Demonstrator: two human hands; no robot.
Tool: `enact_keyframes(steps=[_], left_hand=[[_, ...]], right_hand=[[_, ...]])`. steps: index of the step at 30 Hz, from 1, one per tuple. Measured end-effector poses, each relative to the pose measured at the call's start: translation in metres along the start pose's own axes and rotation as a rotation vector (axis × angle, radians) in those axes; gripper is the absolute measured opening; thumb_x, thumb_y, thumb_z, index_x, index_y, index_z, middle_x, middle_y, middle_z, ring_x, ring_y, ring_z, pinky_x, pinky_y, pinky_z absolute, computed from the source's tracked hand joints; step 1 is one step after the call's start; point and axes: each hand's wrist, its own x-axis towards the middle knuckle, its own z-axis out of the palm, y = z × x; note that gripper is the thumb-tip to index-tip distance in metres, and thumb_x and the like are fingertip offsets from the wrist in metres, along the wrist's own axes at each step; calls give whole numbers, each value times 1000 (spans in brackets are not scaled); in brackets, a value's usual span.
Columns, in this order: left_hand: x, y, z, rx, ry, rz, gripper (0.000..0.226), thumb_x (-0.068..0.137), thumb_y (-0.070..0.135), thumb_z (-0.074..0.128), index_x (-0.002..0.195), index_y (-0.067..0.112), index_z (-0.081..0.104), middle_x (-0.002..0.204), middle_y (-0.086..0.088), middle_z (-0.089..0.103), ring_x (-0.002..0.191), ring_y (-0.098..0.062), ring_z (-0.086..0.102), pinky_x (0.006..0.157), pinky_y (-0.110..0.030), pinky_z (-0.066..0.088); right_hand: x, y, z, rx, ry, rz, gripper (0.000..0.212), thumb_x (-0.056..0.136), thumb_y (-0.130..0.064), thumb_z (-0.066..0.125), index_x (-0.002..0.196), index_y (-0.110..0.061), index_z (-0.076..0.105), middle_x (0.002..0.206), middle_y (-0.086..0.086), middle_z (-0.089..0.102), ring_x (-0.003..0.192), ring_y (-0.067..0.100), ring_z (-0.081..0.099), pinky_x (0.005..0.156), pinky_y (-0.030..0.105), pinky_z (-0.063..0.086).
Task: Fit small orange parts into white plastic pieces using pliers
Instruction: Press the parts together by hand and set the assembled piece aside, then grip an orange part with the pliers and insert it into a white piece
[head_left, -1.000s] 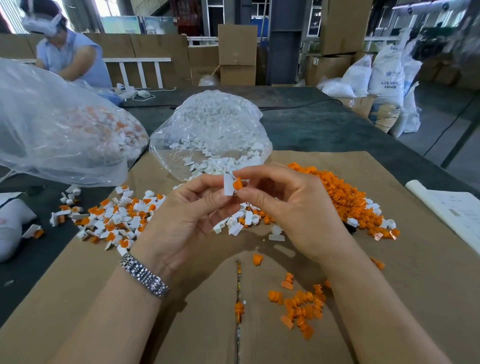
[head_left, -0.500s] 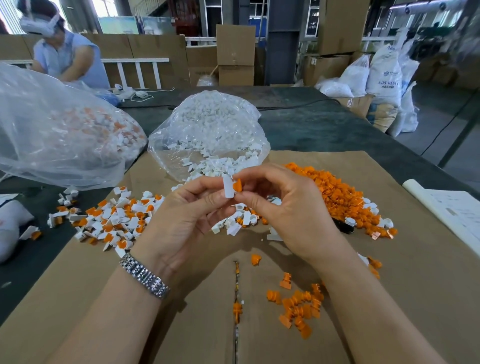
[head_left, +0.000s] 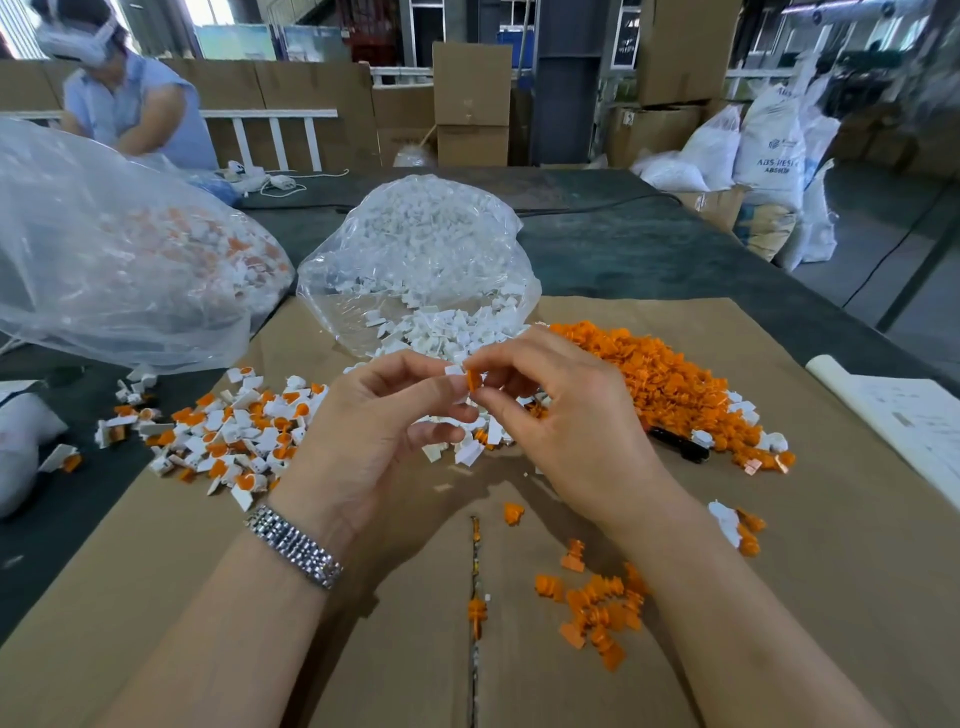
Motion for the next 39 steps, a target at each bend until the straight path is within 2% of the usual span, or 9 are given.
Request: enact_keyframes(steps=[5, 7, 11, 19, 25, 27, 31, 33, 39], left_hand=[[3, 0, -4, -35, 69, -66, 8, 62, 16, 84, 67, 17, 78, 79, -10, 74, 69, -20, 73, 61, -23, 57], [4, 0, -5, -66, 99, -83, 8, 61, 15, 84, 66, 17, 78, 77, -10, 74, 67, -19, 72, 60, -22, 58], [5, 0, -7, -95, 115, -92, 10, 61, 12, 83, 69, 12, 77, 76, -11, 72, 65, -20, 72, 58, -21, 58], [6, -1, -7, -143, 125, -101, 30, 54, 17, 87, 80, 7, 75, 75, -12, 72, 65, -18, 71, 57, -21, 58], [8, 0, -7, -232, 154, -107, 28, 58, 13, 86, 82, 7, 73, 76, -7, 72, 65, -14, 70, 56, -19, 57], [8, -1, -7, -252, 155, -99, 19, 61, 14, 85, 78, 10, 76, 77, -5, 73, 66, -13, 71, 56, -18, 56], [8, -1, -7, -282, 131, -63, 17, 65, 13, 84, 79, 11, 75, 80, -4, 73, 68, -13, 71, 56, -18, 55], [8, -1, -7, -262, 142, -41, 24, 65, 14, 84, 84, 8, 71, 78, -5, 72, 67, -14, 71, 56, -18, 55], [8, -1, -5, -154, 182, -11, 15, 73, 10, 82, 83, 9, 72, 81, -8, 73, 70, -16, 71, 58, -19, 55]], right_hand=[[2, 8, -8, -19, -15, 204, 29, 93, -27, 73, 120, -20, 67, 101, -10, 64, 92, 4, 59, 81, 15, 48], [2, 21, -17, -313, -35, 381, 36, 95, -43, 66, 123, -21, 61, 111, -6, 61, 101, 8, 57, 88, 26, 49], [-3, 39, -29, -658, -355, 768, 53, 89, -62, 63, 112, -15, 56, 115, 8, 57, 110, 30, 54, 96, 51, 48], [-3, 41, -25, -679, -406, 694, 34, 89, -50, 63, 90, -18, 53, 98, 4, 55, 96, 27, 55, 80, 41, 47], [4, 28, -36, -128, -215, 606, 29, 101, -39, 51, 84, -18, 59, 69, 0, 58, 51, 4, 50, 46, 19, 38], [5, 15, -44, 93, -339, 601, 26, 101, -41, 54, 87, -22, 64, 75, 0, 66, 58, 3, 60, 52, 11, 45], [0, 0, -37, 131, -588, 536, 34, 100, -44, 54, 98, -13, 68, 84, 2, 71, 77, 19, 66, 71, 27, 51], [0, -5, -33, 118, -598, 489, 40, 101, -43, 53, 98, -6, 68, 79, 3, 65, 71, 19, 58, 63, 26, 43], [-2, -11, -33, 143, -595, 492, 40, 101, -45, 52, 99, -9, 68, 96, 12, 69, 93, 31, 64, 84, 50, 52]])
